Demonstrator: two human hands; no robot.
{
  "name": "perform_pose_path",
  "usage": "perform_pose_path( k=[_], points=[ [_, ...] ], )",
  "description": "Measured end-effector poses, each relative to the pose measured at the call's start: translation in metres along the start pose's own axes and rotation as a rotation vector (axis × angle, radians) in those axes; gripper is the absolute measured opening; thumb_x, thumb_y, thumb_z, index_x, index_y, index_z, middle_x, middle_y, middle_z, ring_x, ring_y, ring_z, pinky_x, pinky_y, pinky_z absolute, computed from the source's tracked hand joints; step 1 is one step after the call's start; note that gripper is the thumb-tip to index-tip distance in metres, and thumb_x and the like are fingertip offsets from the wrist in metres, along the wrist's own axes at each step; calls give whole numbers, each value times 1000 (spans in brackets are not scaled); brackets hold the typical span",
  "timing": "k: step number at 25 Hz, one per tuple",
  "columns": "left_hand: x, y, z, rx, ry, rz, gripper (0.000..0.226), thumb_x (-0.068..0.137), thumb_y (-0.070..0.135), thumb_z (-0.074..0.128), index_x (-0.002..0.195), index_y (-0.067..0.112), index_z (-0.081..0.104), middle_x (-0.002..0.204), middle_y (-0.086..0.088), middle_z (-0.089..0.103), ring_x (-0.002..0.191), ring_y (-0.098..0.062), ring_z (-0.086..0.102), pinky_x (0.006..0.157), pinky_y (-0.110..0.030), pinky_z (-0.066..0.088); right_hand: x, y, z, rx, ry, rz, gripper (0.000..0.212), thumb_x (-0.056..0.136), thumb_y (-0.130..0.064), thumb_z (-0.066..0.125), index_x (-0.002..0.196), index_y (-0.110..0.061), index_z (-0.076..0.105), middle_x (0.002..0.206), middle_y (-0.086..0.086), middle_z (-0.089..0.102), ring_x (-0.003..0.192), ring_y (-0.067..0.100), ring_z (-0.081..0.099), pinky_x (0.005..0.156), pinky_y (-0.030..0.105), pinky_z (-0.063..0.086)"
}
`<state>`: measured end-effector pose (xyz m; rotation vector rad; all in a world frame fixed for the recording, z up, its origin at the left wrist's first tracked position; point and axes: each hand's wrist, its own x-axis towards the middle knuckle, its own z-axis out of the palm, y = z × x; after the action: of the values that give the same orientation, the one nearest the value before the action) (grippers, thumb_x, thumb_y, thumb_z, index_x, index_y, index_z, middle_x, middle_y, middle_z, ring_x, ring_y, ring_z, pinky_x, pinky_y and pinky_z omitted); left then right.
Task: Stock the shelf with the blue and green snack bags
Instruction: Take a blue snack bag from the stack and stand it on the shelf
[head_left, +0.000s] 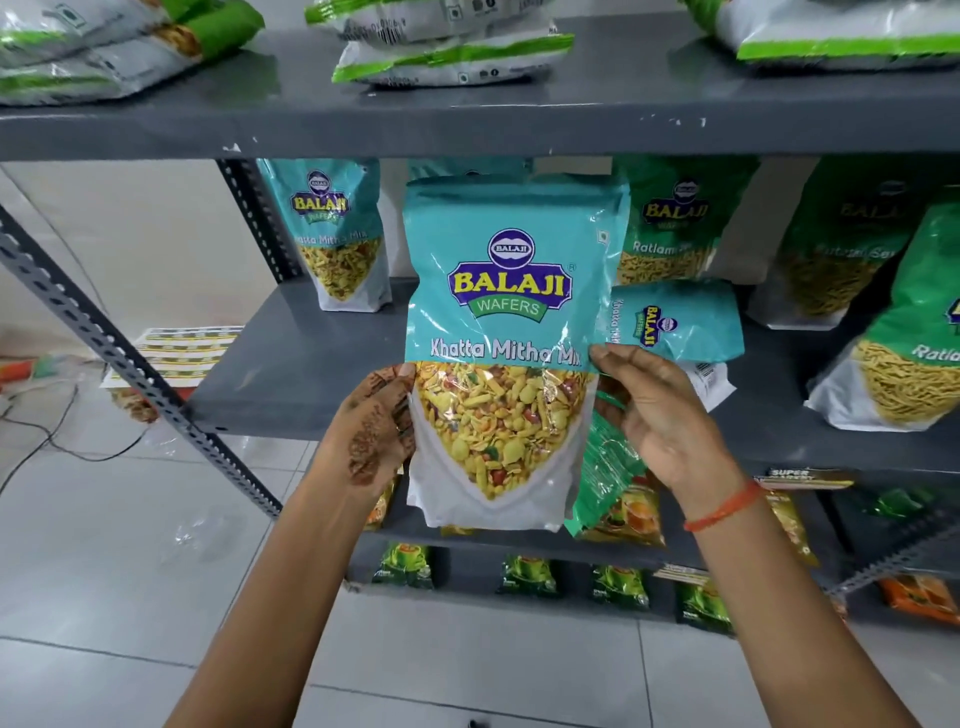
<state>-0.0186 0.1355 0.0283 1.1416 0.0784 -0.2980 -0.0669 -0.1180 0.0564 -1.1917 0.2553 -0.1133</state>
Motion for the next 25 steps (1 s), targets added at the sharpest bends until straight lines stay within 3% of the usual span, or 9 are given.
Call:
perform_pose_path(
  k=[2,5,8,11,15,18,19,22,25],
  points=[
    [5,-2,-6,-30,17,20,54,78,25,63,122,-2,51,112,-17,49,90,-22,52,72,-27,55,6,6,6,-30,-51,42,9,88,-15,56,81,-16,63,70,-6,70,72,9,63,67,25,54],
    [13,1,-19,-64,98,83,16,81,20,60,91,8,62,86,-6,61,75,-17,55,60,-22,53,19,25,28,-91,-136,127,13,89,-23,54,88,-14,64,84,4,66,81,18,61,82,38,52],
    [24,12,-39,-39,178,188,17,93,11,48,80,13,59,63,6,70,62,-12,64,54,-20,54,39,46,63,-133,-104,8,14,91,-14,53,85,-12,65,82,1,69,73,12,66,70,27,57],
    [41,26,-72,29,281,268,18,92,11,51,76,14,60,59,7,70,60,-10,64,63,-28,54,66,78,106,-170,-47,-118,12,90,-9,55,90,-8,67,77,-9,73,72,10,68,66,27,58],
    [75,52,-134,93,420,333,14,89,6,54,86,14,65,72,8,73,70,-10,67,78,-34,54,104,122,181,-184,-6,-177,15,91,-7,53,81,-12,62,75,-2,72,72,13,63,73,36,53],
    [107,71,-167,125,590,335,17,91,3,51,102,0,64,93,-5,67,58,2,63,61,-20,52,123,146,237,-227,5,-257,16,92,-5,49,82,-14,57,87,12,66,76,14,60,72,29,49],
    [119,79,-179,112,652,326,21,91,3,50,109,-3,61,100,-8,64,62,-2,64,60,-20,51,131,155,253,-237,3,-277,18,92,-5,48,80,-17,56,87,13,65,79,19,60,73,32,49],
    [154,93,-214,162,775,265,34,91,12,51,122,-1,54,121,-17,64,103,-32,64,81,-36,52,148,174,292,-307,-18,-301,11,93,-10,47,86,-11,56,91,16,66,87,31,63,78,42,50],
    [179,95,-242,259,784,219,35,92,16,48,124,4,53,123,-21,62,113,-39,59,92,-52,50,159,183,313,-327,8,-304,16,94,-11,46,95,-1,58,94,16,66,89,30,62,75,34,48]
  ],
)
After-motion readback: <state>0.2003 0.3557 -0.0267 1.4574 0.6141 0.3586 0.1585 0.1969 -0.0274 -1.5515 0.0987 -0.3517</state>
